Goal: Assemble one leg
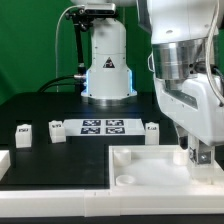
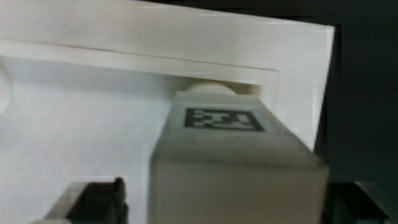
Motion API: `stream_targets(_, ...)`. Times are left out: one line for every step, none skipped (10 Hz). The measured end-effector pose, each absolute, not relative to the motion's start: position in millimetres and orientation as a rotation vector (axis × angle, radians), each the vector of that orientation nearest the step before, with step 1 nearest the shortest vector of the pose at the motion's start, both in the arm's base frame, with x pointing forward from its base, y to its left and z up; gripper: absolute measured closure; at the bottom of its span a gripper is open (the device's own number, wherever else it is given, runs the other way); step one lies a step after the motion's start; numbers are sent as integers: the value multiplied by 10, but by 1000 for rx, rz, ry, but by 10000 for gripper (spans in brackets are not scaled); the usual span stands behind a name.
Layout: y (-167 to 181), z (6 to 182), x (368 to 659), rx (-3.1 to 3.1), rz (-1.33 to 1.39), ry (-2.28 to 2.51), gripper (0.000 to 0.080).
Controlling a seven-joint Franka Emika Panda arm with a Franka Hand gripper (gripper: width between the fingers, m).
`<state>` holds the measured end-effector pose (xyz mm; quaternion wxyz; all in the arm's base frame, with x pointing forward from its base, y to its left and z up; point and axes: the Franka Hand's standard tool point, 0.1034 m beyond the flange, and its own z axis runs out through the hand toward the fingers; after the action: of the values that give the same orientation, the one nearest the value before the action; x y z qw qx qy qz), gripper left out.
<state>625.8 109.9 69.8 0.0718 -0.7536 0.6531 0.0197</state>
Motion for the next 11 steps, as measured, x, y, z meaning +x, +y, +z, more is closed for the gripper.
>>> stream_targets(1152, 697, 6247, -2288, 59, 1937, 185)
stream_targets(1165, 698, 6245, -2403, 45, 1790, 157)
stream_targets(1173, 701, 6244, -2485, 35, 1671, 157)
stream_targets(1179, 704, 6245, -2597, 18, 1487, 152)
stream_targets(1179, 708, 6247, -2687, 3, 1316, 152)
stream_targets(1165, 708, 6251, -2755, -10, 1169, 150)
stream_targets(1155, 709, 6252, -2828, -26, 983, 150)
stream_targets(1166, 715, 6252, -2869, -37, 860, 150)
stream_targets(1176, 729, 6250, -2893, -45, 776, 150)
stream_targets(1170, 744, 6251, -2937, -61, 601, 150)
stream_targets(1172, 754, 6248, -2967, -75, 444, 150)
